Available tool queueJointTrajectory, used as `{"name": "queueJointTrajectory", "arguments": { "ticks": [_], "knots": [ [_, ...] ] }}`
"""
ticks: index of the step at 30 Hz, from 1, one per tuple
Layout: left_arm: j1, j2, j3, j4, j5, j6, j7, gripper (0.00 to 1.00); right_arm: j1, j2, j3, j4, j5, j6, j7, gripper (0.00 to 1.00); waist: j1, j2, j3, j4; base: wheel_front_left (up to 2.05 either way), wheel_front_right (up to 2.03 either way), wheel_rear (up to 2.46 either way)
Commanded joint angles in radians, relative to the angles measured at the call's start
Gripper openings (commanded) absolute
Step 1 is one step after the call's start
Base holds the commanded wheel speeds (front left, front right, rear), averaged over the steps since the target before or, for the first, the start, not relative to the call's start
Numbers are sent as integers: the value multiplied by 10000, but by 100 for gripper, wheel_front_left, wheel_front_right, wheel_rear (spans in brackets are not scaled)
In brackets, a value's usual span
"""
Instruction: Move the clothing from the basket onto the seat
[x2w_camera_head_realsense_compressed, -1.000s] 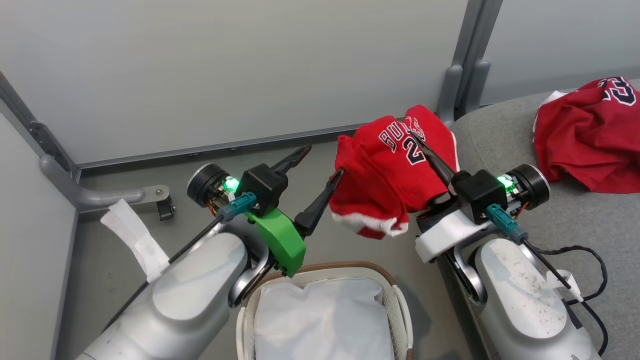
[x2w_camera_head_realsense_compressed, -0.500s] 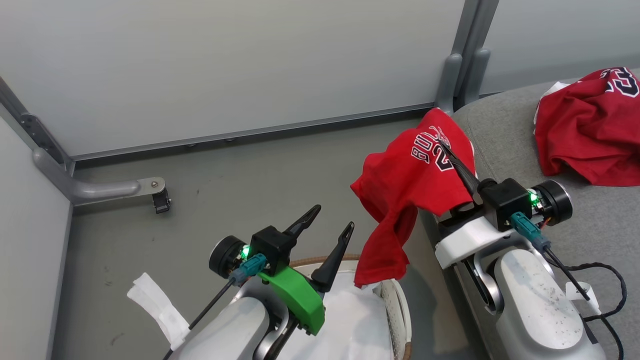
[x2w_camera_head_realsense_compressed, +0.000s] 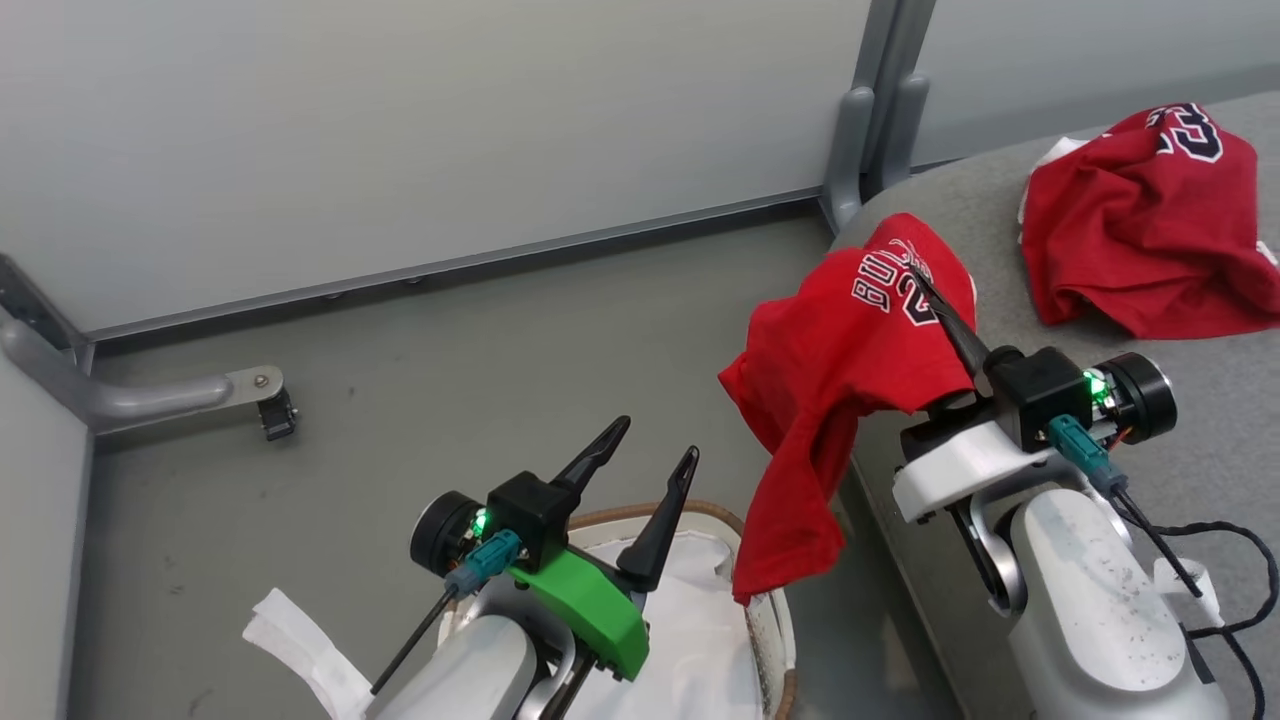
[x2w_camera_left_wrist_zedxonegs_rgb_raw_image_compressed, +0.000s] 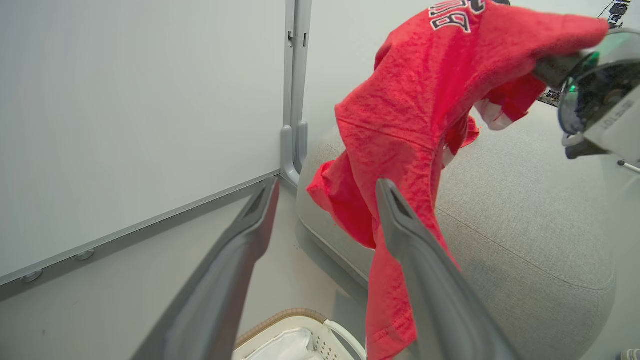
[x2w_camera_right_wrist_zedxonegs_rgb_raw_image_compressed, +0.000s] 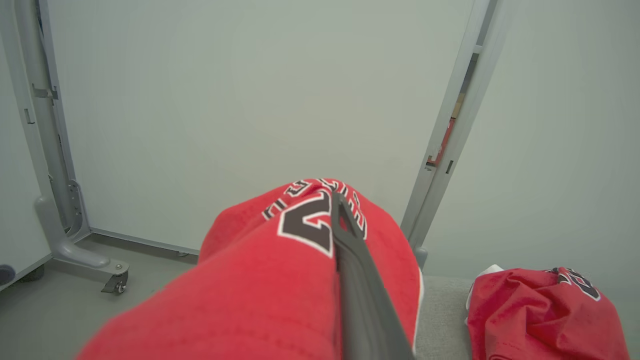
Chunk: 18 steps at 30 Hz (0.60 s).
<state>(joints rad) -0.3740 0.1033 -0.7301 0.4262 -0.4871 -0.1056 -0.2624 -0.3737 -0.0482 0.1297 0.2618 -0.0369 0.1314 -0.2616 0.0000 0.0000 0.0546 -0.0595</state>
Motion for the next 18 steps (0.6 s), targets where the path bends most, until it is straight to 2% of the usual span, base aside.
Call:
{"name": "queueJointTrajectory", "arguments": {
  "ticks": [1,12,18],
  "knots": [
    [143,-19,113,-48,163,-42,-34,100,-131,-42,-96,-74,-85,-14,-53,0,0,0,276,-580,0,0,0],
    [-333,59,628,-94,961,-165,-34,100,-288,-33,-799,-283,-191,-14,-51,0,0,0,1378,-3085,0,0,0],
    [-565,95,556,98,1140,-225,-35,100,-196,-26,-1024,-345,-38,-14,-51,0,0,0,1784,-3873,0,0,0]
  ]
}}
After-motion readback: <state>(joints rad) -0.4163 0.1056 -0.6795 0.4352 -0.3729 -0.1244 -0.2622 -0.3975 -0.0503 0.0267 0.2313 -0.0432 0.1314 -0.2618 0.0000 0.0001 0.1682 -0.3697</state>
